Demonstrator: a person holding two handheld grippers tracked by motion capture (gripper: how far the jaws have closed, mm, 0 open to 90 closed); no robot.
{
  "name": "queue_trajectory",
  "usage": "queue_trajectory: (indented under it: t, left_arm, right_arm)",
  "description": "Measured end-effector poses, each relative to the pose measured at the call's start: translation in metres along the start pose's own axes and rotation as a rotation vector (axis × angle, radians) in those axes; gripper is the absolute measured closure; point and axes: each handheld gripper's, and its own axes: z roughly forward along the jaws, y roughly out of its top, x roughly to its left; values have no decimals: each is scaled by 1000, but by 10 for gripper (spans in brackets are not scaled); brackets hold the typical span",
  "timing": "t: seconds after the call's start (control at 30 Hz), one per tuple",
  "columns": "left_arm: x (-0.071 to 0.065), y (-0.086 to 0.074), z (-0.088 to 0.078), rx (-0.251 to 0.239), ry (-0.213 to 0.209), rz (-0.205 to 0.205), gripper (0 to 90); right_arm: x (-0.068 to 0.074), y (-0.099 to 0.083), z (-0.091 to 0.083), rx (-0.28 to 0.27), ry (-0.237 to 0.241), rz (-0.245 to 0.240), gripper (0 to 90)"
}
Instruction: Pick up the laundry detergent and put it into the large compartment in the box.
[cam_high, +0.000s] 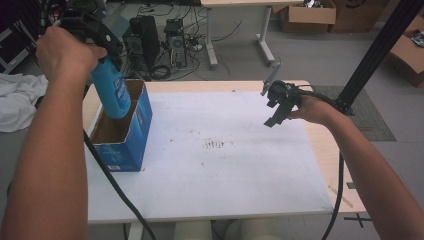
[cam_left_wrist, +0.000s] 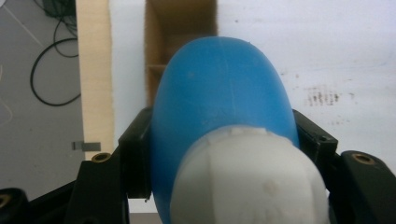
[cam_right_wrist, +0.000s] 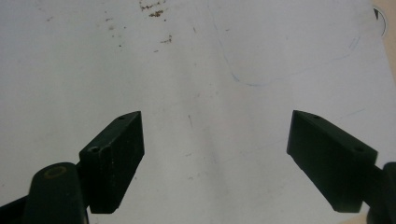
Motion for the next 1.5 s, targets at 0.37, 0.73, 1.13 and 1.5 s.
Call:
queue_trajectory:
  t: [0.37, 0.73, 1.13, 1.5]
  left_arm:
    - [22, -8, 50, 16, 25, -13, 380]
    - [29, -17, 111, 67, 29, 18, 380]
    - [31, -28, 162, 90, 12, 33, 381]
    - [29, -39, 193, 130, 6, 44, 380]
  right_arm:
    - [-1, 0, 3, 9, 1, 8, 190]
    - [-4, 0, 6, 24, 0, 13, 191]
    - [-4, -2, 10, 41, 4, 12, 191]
    - [-3, -1, 11, 48, 5, 16, 190]
